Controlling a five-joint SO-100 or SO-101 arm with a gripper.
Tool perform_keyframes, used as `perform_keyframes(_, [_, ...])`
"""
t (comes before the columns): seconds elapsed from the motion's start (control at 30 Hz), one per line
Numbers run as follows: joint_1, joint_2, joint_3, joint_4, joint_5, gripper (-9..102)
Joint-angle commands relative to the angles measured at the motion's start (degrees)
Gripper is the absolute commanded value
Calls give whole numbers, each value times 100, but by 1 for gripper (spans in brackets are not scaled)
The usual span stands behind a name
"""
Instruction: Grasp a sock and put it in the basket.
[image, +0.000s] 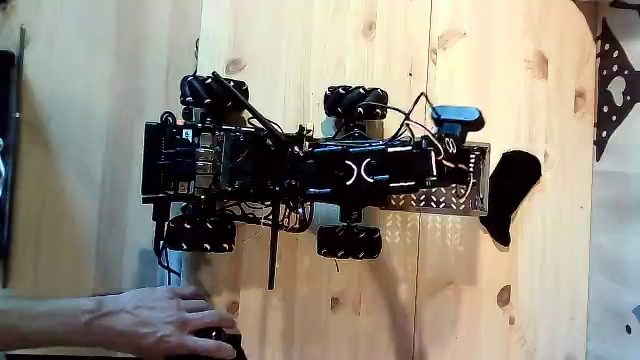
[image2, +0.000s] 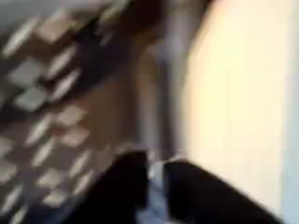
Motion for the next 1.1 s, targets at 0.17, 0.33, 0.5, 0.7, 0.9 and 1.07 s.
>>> perform_keyframes(0.17, [229, -2145, -1863, -773, 879, 0])
perform_keyframes(0.33, [35, -4104, -3858, -519, 1125, 0])
perform_keyframes(0.5, [-255, -6196, -6170, 316, 1020, 1])
perform_keyframes(0.7, [-606, -9378, -8490, 1371, 791, 3])
perform_keyframes(0.9, [-571, -11101, -8956, 1433, 773, 18])
perform_keyframes(1.07, [-316, -11417, -8947, 1283, 686, 18])
